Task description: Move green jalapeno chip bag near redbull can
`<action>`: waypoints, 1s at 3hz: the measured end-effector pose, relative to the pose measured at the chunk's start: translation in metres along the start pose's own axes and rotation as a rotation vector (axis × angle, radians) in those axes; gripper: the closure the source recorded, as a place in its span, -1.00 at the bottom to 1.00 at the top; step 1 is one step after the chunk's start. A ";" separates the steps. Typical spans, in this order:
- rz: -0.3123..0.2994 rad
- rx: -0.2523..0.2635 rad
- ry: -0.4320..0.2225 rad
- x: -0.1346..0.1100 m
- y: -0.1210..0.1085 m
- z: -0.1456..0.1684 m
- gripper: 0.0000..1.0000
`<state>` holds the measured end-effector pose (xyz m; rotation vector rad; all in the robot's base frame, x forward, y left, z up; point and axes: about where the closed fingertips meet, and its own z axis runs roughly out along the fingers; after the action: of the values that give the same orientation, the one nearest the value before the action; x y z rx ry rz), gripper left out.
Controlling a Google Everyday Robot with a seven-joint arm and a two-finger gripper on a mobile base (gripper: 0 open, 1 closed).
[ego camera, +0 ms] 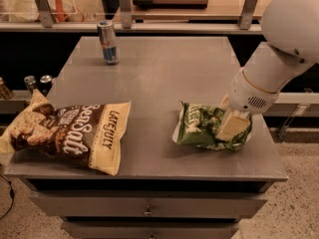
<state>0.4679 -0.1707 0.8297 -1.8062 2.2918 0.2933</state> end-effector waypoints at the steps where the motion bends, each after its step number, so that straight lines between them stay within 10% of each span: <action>1: 0.009 0.069 -0.006 -0.008 -0.007 -0.045 1.00; 3: 0.003 0.144 -0.021 -0.018 -0.016 -0.087 1.00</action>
Offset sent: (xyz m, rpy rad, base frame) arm 0.0230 -0.0204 0.1332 -0.0213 -0.2022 -0.0636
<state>0.4837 -0.1824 0.9178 -1.7219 2.2393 0.1431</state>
